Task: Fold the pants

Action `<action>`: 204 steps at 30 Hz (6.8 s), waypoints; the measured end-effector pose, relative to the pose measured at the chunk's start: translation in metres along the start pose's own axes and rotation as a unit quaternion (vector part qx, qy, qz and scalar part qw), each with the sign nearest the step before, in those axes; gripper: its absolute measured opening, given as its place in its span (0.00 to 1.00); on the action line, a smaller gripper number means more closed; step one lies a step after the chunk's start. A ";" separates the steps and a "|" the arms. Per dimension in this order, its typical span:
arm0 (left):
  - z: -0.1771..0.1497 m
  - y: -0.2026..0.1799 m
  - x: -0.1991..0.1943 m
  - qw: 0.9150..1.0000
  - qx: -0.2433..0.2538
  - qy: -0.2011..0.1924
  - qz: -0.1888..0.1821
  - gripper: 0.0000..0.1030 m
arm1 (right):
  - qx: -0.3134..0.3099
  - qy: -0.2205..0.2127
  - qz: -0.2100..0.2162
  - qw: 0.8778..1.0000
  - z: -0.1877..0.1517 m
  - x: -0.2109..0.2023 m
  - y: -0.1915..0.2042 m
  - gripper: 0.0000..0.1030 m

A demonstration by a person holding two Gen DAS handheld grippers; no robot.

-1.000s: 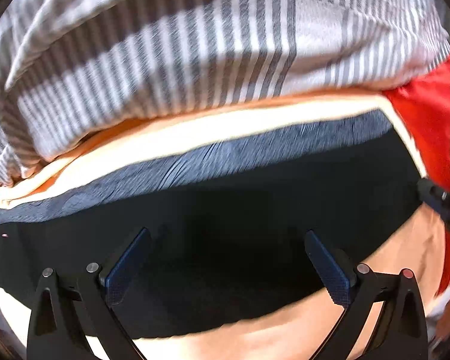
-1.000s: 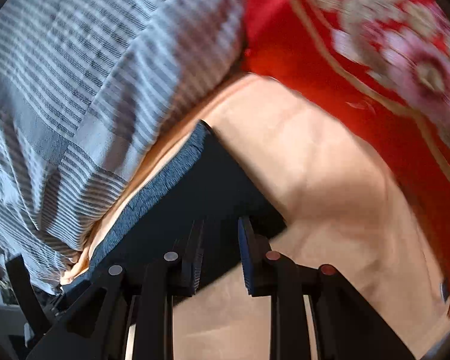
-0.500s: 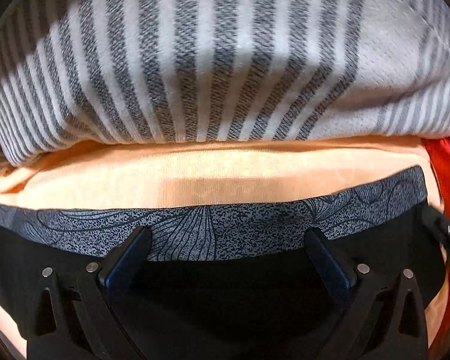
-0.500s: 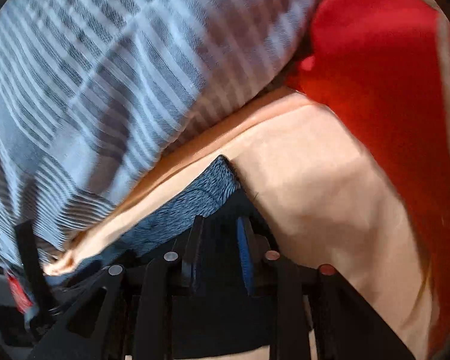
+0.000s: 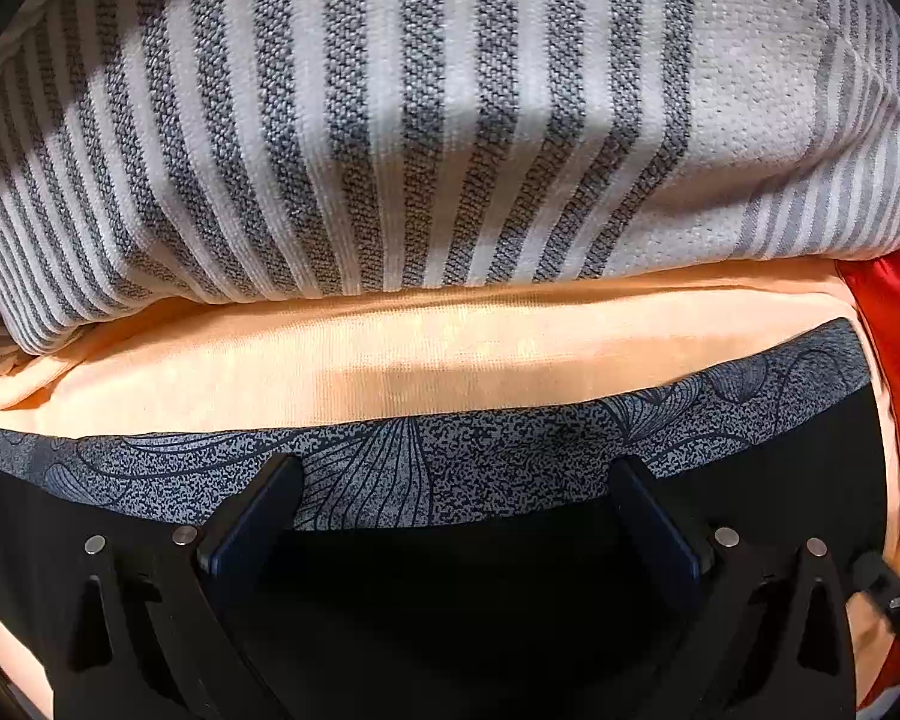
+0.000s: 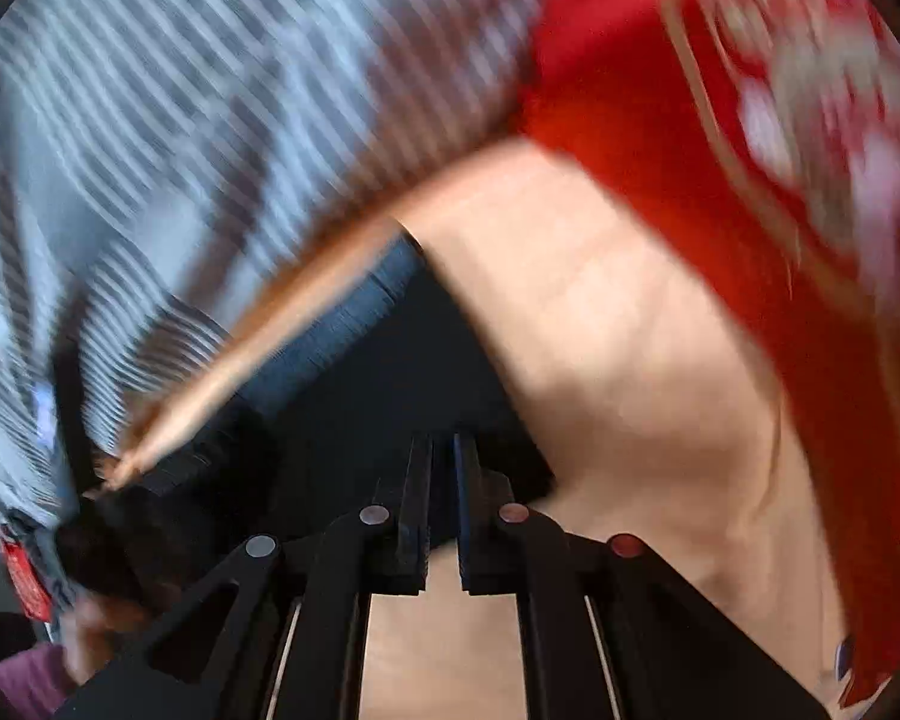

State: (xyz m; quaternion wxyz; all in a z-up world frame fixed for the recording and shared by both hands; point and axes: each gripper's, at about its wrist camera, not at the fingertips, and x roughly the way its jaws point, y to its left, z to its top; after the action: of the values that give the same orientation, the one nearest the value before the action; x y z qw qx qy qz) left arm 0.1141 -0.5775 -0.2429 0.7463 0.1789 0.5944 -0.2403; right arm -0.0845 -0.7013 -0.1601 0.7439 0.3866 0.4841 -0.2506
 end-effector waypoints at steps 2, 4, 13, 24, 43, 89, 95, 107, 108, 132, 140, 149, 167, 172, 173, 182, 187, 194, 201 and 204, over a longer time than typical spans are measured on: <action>-0.002 0.002 -0.006 1.000 0.007 0.007 0.004 1.00 | 0.058 -0.004 0.041 0.997 -0.008 -0.003 -0.018 0.08; -0.007 0.004 -0.016 1.000 0.021 0.006 0.007 1.00 | 0.070 -0.013 0.066 0.995 -0.012 -0.017 -0.021 0.21; -0.055 0.022 -0.042 0.999 0.029 0.017 0.023 1.00 | 0.159 0.009 0.162 0.974 -0.050 0.003 -0.040 0.56; -0.067 0.023 -0.036 0.999 0.026 0.027 0.026 1.00 | 0.193 -0.017 0.224 0.955 -0.037 0.014 -0.044 0.56; -0.065 0.024 -0.041 0.999 0.025 0.025 0.032 1.00 | 0.201 -0.019 0.274 0.940 -0.013 0.046 -0.021 0.43; -0.103 0.209 -0.103 0.997 -0.066 -0.024 0.023 1.00 | -0.152 0.012 0.217 0.964 -0.042 -0.013 0.257 0.14; -0.114 0.321 -0.113 0.987 -0.153 -0.014 0.052 1.00 | -0.274 0.029 0.116 0.954 -0.106 0.042 0.343 0.14; -0.144 0.384 -0.106 0.986 -0.162 -0.016 0.046 1.00 | -0.450 0.003 -0.067 0.890 -0.211 0.085 0.416 0.57; -0.143 0.383 -0.107 0.987 -0.155 -0.016 0.041 1.00 | -0.460 -0.001 -0.049 0.887 -0.217 0.072 0.419 0.58; -0.132 0.249 -0.095 0.983 -0.031 0.047 -0.172 0.19 | -0.223 0.068 -0.037 0.972 -0.164 0.039 0.282 0.42; -0.155 0.256 -0.082 0.987 -0.030 0.071 -0.144 0.08 | -0.210 0.075 -0.034 0.974 -0.160 0.036 0.276 0.41; -0.156 0.259 -0.100 0.994 -0.022 0.054 -0.093 0.08 | -0.214 0.075 -0.031 0.973 -0.160 0.032 0.276 0.41; -0.131 0.222 -0.074 0.997 -0.029 0.032 -0.062 0.08 | -0.200 0.068 -0.068 0.975 -0.112 0.071 0.266 0.44; -0.129 0.220 -0.085 0.998 -0.036 0.043 -0.043 0.08 | -0.219 0.065 -0.069 0.971 -0.115 0.067 0.268 0.44; -0.130 0.220 -0.089 0.997 -0.041 0.043 -0.043 0.08 | -0.218 0.070 -0.063 0.971 -0.113 0.063 0.267 0.44; -0.165 0.228 -0.126 0.994 -0.089 -0.002 -0.059 1.00 | -0.243 0.079 -0.045 0.966 -0.122 0.026 0.263 0.45; -0.173 0.228 -0.130 0.993 -0.107 0.015 -0.040 1.00 | -0.259 0.089 -0.042 0.961 -0.132 0.021 0.267 0.45; -0.187 0.255 -0.125 0.989 -0.134 0.039 -0.041 1.00 | -0.273 0.082 -0.044 0.958 -0.139 0.016 0.284 0.45; -0.199 0.313 -0.133 0.980 -0.189 0.039 -0.047 1.00 | -0.277 0.082 -0.043 0.956 -0.152 0.017 0.321 0.45; -0.204 0.342 -0.131 0.976 -0.209 0.044 -0.045 1.00 | -0.297 0.090 -0.042 0.950 -0.164 0.025 0.346 0.48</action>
State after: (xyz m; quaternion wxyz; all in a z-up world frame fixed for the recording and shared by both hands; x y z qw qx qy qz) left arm 0.1223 -0.1652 -0.1689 0.7287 0.0028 0.6712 -0.1358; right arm 0.0979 -0.3683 -0.1055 0.7673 0.1484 0.6173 -0.0907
